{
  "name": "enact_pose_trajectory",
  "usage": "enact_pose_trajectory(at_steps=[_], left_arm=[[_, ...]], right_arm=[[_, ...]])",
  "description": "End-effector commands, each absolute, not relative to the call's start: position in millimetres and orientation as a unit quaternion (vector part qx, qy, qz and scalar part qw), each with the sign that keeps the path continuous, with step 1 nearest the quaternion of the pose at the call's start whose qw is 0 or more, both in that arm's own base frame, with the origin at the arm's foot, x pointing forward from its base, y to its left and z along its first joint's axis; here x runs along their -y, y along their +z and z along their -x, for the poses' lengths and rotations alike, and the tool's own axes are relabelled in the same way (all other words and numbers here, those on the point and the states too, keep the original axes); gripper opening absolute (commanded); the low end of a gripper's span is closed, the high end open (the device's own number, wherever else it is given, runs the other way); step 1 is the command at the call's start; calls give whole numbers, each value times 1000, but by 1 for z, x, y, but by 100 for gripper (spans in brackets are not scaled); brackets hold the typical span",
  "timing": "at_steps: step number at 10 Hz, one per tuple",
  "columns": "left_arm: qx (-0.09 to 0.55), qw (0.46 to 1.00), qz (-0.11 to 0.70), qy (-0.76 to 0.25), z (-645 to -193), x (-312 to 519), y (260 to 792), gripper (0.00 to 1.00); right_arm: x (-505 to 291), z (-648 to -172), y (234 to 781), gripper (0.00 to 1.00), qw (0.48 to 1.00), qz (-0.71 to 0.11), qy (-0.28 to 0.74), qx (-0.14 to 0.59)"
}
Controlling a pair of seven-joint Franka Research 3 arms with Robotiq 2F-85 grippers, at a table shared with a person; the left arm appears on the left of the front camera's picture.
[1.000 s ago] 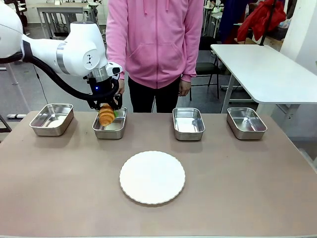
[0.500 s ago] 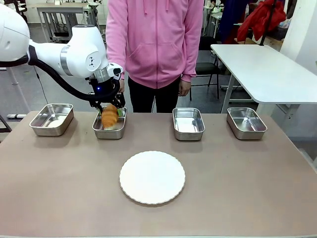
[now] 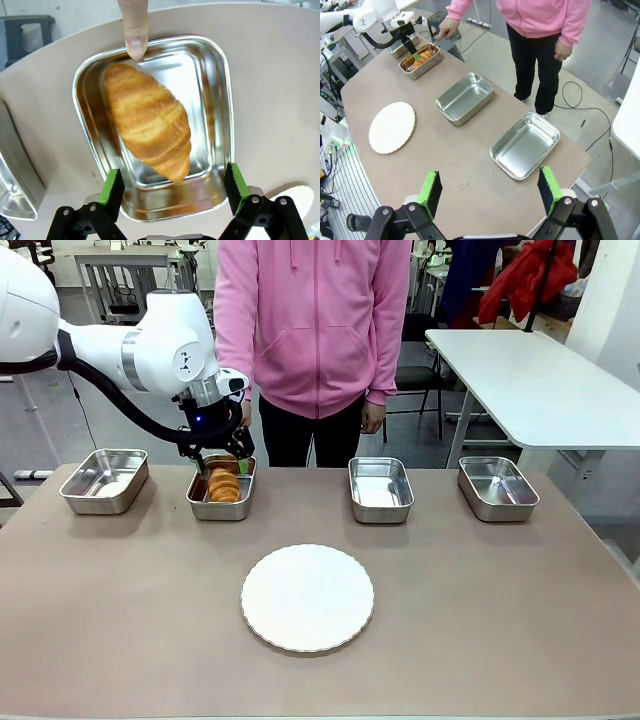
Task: Place the bread in the container.
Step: Place the Butter Roll into the Airtight Container indicated by the human.
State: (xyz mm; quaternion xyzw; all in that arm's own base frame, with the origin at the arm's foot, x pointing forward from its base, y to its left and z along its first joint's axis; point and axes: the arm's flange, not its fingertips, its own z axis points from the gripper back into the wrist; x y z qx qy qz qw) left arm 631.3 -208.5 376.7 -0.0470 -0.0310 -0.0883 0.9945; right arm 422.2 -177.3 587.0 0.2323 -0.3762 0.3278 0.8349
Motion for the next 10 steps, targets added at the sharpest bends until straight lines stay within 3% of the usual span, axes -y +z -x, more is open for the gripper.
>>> enact_pose_trajectory(at_steps=[1,10], left_arm=[[44,994,49,-87,-634,207,377,100],[43,994,41,-89,-626,210,385,100]], right_arm=[[176,-421,588,100,832,-235,329,380],[176,-421,588,100,832,-235,329,380]])
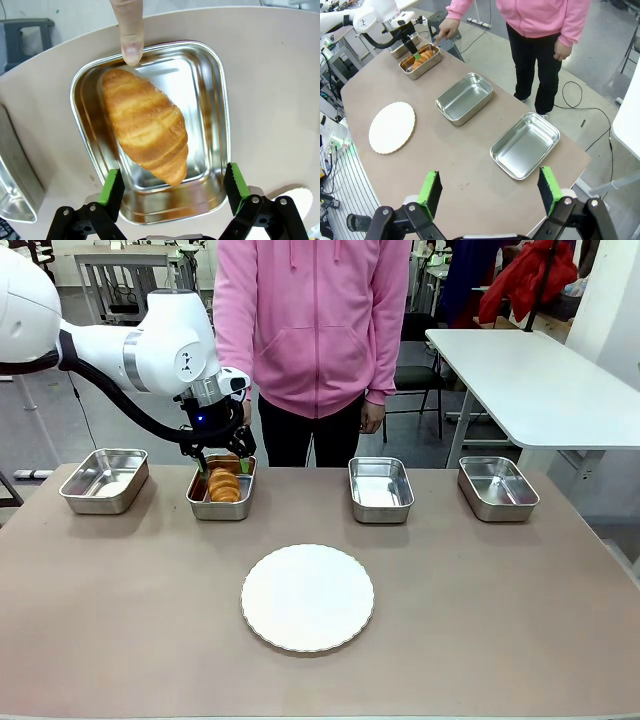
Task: Place the bread in the container.
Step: Place the Butter Roll into the Airtight Container indicated by the human.
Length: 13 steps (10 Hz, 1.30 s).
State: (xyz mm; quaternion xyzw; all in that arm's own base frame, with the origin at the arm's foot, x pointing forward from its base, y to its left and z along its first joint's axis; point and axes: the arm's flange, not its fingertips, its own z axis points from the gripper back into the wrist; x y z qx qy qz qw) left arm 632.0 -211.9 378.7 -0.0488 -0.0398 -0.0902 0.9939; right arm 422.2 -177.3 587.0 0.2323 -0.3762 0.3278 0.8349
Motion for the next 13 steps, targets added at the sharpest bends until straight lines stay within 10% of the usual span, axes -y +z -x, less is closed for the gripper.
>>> enact_pose_trajectory(at_steps=[1,13], left_arm=[[52,994,31,-89,-619,211,391,100],[125,989,60,-47,-380,181,446,100]], right_arm=[[176,-421,588,100,832,-235,329,380],[176,-421,588,100,832,-235,329,380]])
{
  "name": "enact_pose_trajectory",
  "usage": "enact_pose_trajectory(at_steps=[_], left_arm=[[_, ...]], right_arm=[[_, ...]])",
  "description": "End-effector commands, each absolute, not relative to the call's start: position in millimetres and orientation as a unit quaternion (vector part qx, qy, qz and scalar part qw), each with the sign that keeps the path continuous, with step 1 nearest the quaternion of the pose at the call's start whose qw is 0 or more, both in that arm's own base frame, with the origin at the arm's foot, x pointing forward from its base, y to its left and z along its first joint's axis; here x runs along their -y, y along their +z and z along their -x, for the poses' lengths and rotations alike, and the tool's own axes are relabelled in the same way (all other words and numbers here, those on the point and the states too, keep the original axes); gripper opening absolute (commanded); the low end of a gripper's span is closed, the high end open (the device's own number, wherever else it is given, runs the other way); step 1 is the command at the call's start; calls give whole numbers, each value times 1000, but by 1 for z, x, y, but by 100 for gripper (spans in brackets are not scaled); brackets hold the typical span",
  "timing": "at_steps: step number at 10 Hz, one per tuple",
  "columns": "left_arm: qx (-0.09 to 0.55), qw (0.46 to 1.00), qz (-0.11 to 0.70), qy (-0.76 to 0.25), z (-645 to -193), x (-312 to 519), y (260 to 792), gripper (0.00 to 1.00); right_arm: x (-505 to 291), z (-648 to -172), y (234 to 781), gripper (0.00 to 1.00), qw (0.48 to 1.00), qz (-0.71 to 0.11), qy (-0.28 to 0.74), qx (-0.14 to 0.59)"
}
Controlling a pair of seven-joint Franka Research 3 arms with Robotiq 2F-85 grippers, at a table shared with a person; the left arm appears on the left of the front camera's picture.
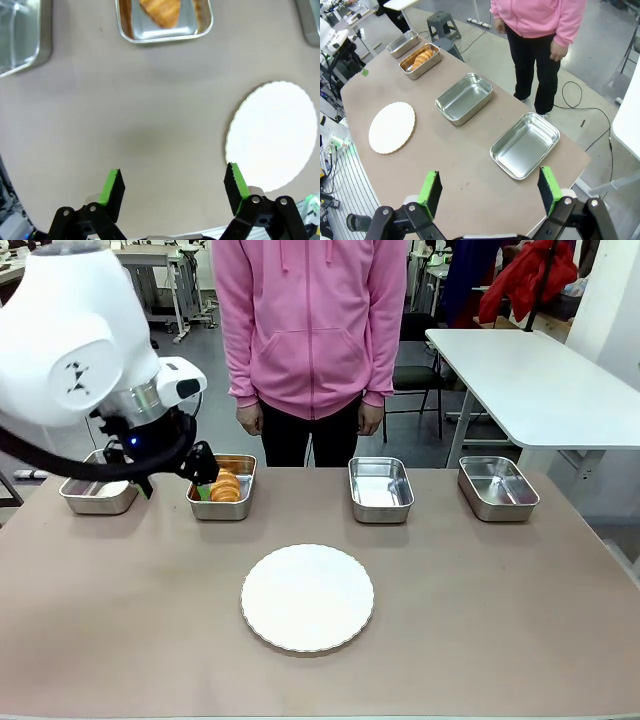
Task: Place the bread in the container.
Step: Place the Butter Roll into the Airtight Container indicated by the human.
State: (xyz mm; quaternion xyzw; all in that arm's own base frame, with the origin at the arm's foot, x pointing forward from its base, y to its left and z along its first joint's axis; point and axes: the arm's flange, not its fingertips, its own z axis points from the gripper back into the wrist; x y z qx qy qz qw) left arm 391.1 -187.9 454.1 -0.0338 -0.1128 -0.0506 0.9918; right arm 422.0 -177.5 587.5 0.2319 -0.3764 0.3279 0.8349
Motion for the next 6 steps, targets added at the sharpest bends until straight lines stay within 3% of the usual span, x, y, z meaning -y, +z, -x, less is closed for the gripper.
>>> enact_pose_trajectory(at_steps=[1,6], left_arm=[[125,989,61,-44,-376,181,445,100],[122,991,46,-41,-378,182,445,100]], right_arm=[[176,-421,588,100,832,-235,329,380],[176,-421,588,100,832,-235,329,380]])
